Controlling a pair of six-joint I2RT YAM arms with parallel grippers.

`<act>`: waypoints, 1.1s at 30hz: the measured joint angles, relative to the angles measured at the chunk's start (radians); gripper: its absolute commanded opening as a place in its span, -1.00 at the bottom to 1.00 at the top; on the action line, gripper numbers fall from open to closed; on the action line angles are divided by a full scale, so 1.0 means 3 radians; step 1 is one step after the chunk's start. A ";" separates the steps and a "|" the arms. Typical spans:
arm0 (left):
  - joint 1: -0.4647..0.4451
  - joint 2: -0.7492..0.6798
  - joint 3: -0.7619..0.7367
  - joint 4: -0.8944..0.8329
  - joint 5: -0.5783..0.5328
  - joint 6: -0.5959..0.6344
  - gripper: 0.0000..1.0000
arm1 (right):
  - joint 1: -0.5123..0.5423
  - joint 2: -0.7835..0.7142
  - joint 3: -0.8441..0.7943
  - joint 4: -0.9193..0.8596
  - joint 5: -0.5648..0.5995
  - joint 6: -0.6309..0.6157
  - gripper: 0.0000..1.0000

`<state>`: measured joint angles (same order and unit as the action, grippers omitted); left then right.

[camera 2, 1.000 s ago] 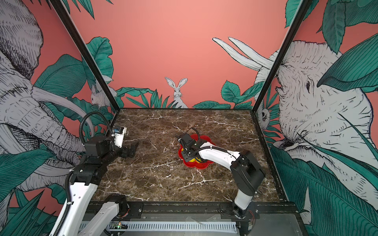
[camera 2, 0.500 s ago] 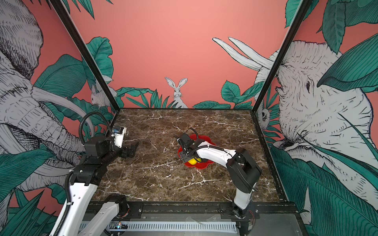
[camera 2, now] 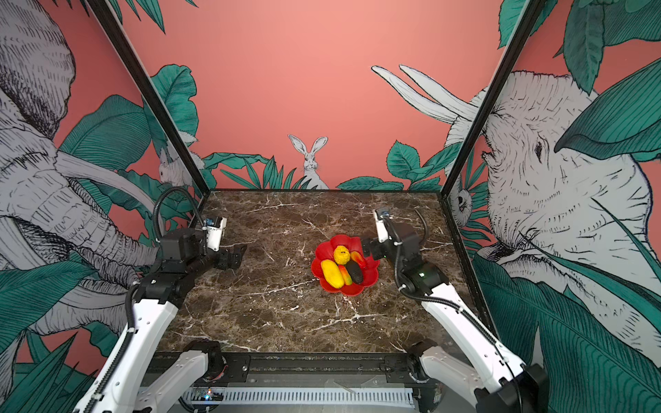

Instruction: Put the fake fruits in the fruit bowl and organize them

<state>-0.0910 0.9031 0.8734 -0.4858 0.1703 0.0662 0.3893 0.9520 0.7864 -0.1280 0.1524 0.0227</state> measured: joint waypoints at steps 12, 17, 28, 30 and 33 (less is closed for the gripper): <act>-0.0017 0.0930 -0.1554 0.2492 -0.1118 -0.0207 0.99 | -0.0804 0.0725 -0.1404 0.1881 0.0318 -0.0175 1.00; -0.0017 0.1589 -0.1602 0.3311 -0.1260 -0.0010 0.99 | -0.0928 0.1244 -0.1483 0.2575 0.0238 -0.0189 1.00; 0.0070 0.2224 -0.1542 0.4298 -0.1144 0.0079 0.99 | -0.1197 0.2018 -0.1462 0.3367 -0.0055 -0.0093 1.00; 0.0075 0.2225 -0.1544 0.4390 -0.1143 0.0079 0.99 | -0.1198 0.2018 -0.1357 0.3376 -0.0092 -0.0086 1.00; 0.0075 0.2223 -0.1544 0.4439 -0.1141 0.0079 0.99 | -0.1198 0.2018 -0.1311 0.3379 -0.0128 -0.0085 1.00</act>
<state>-0.0685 1.5700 0.4103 0.8459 -0.1719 0.0898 0.0299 1.5574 0.3931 0.8856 0.1139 -0.0029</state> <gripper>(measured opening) 0.996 0.999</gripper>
